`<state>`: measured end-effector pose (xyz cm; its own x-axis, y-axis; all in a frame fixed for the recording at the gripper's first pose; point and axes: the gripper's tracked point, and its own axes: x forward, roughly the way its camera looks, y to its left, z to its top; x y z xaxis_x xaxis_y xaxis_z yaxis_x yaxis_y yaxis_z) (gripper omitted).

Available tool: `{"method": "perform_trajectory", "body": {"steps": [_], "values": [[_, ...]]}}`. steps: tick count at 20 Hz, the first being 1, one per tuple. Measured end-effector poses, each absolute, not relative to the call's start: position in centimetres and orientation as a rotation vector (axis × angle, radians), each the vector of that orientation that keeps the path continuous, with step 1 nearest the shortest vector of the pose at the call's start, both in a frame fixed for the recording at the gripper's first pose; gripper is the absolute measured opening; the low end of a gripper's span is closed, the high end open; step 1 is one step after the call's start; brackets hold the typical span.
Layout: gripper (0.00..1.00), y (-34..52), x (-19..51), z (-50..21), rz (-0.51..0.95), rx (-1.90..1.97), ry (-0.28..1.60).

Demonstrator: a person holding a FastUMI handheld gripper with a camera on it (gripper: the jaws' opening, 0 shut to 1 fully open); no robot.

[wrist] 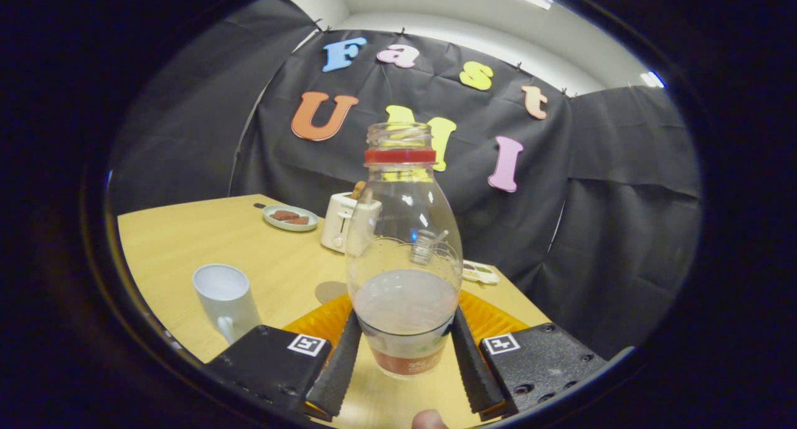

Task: Take the bottle from table, then pour the juice into the cup, finally place the bottle on the coaster

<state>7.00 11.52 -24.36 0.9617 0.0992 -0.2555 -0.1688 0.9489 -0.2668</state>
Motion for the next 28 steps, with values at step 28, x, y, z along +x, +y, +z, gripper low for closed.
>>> {"method": "perform_trajectory", "body": {"steps": [28], "values": [[0.77,14.0,9.3,-29.7,0.237,-1.142,0.215]]}}
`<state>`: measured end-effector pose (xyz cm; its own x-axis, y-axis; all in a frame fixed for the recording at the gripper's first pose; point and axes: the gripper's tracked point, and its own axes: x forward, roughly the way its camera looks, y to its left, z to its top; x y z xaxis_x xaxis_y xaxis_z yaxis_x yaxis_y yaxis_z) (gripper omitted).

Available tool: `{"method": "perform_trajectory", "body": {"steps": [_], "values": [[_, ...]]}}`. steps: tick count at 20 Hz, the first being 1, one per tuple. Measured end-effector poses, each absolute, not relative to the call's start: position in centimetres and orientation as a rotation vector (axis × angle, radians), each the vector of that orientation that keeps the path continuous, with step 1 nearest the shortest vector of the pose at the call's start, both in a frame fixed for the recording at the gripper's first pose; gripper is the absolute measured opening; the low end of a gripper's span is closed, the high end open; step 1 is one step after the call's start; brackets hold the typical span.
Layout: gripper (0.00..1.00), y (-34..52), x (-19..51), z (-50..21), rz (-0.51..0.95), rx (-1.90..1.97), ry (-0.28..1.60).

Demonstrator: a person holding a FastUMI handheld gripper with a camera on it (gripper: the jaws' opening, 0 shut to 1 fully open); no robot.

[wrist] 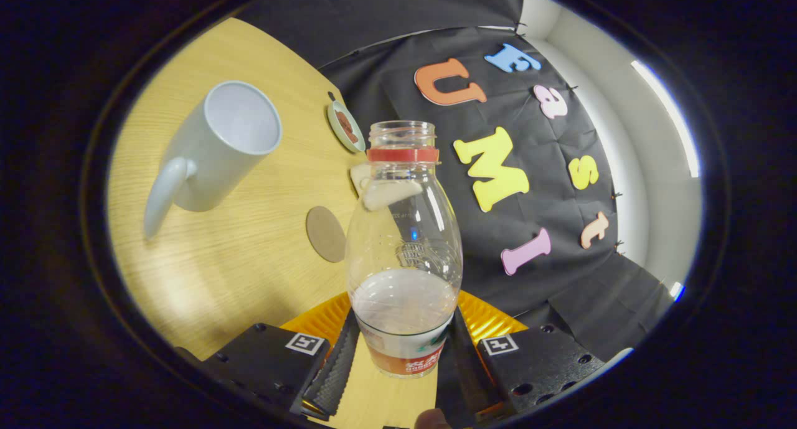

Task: Take the bottle from table, then pour the juice into the cup, finally place the bottle on the coaster

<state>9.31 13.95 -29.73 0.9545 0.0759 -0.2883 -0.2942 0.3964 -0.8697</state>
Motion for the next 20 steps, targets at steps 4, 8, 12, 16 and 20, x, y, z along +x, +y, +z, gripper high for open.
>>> {"method": "perform_trajectory", "body": {"steps": [4,8,12,16,20], "values": [[0.77,14.6,9.7,-29.2,0.23,-1.25,0.175],[0.77,15.1,9.8,-29.3,0.242,-1.352,0.145],[0.77,15.5,9.4,-28.8,0.25,-1.428,0.122],[0.77,15.8,9.5,-28.3,0.252,-1.496,0.089],[0.77,16.3,10.0,-28.1,0.254,-1.536,0.075]]}}
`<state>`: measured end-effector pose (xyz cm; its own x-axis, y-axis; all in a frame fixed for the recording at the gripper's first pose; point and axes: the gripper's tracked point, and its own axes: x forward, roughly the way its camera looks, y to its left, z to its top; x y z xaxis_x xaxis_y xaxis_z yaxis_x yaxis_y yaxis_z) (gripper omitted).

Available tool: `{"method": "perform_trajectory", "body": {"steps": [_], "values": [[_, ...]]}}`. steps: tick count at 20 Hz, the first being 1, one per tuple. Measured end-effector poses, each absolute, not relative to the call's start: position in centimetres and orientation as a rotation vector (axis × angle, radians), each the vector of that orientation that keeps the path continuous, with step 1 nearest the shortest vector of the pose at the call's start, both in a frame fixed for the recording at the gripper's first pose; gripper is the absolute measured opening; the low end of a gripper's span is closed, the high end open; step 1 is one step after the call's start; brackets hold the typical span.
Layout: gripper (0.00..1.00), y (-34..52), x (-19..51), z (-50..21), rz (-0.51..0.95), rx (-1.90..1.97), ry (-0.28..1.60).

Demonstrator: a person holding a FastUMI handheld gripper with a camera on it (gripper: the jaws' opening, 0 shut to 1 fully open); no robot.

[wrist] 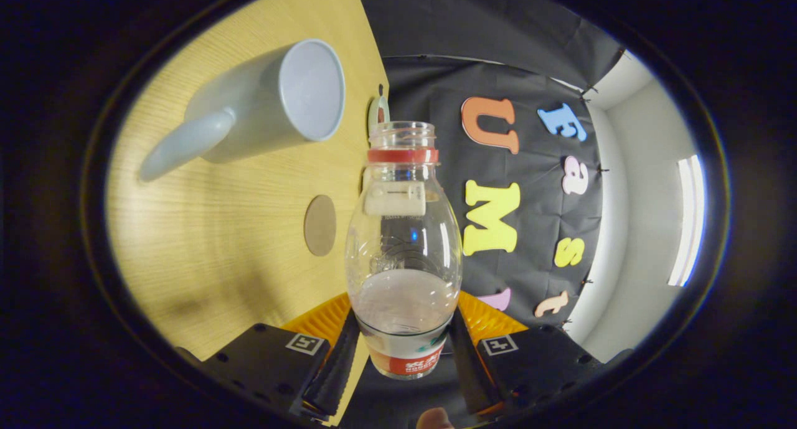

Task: Take the bottle from table, then pour the juice into the cup, finally place the bottle on the coaster

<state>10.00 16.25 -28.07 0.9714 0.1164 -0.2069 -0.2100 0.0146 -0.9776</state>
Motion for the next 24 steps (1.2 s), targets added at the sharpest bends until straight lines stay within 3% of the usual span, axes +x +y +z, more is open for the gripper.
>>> {"method": "perform_trajectory", "body": {"steps": [24], "values": [[0.77,18.0,9.6,-25.8,0.267,-1.678,-0.008]]}}
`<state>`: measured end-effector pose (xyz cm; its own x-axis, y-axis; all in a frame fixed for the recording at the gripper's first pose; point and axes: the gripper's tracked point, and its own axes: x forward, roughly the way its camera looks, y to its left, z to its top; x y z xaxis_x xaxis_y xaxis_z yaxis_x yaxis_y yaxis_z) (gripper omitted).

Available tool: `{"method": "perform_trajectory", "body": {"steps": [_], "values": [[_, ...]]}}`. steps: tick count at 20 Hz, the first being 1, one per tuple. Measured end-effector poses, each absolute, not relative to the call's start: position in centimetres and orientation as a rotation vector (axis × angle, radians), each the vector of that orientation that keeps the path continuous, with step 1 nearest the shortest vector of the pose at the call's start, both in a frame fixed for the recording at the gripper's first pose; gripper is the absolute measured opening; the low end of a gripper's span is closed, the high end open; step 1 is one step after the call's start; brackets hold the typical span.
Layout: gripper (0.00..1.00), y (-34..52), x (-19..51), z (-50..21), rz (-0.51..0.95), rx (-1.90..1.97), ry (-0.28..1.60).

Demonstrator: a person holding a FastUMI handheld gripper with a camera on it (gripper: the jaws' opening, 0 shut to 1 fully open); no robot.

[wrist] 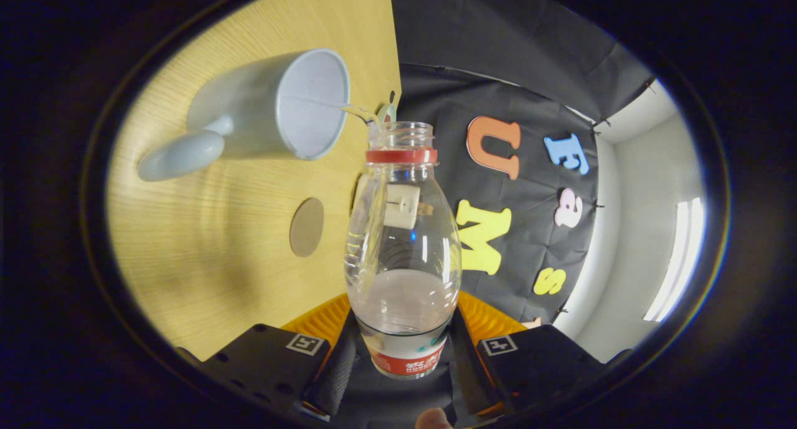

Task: Take the bottle from table, then pour the juice into the cup, finally place the bottle on the coaster

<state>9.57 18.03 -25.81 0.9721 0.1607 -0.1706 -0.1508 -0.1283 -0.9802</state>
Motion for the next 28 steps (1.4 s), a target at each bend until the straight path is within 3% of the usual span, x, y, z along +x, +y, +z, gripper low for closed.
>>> {"method": "perform_trajectory", "body": {"steps": [28], "values": [[0.77,18.1,9.8,-22.7,0.254,-1.783,-0.067]]}}
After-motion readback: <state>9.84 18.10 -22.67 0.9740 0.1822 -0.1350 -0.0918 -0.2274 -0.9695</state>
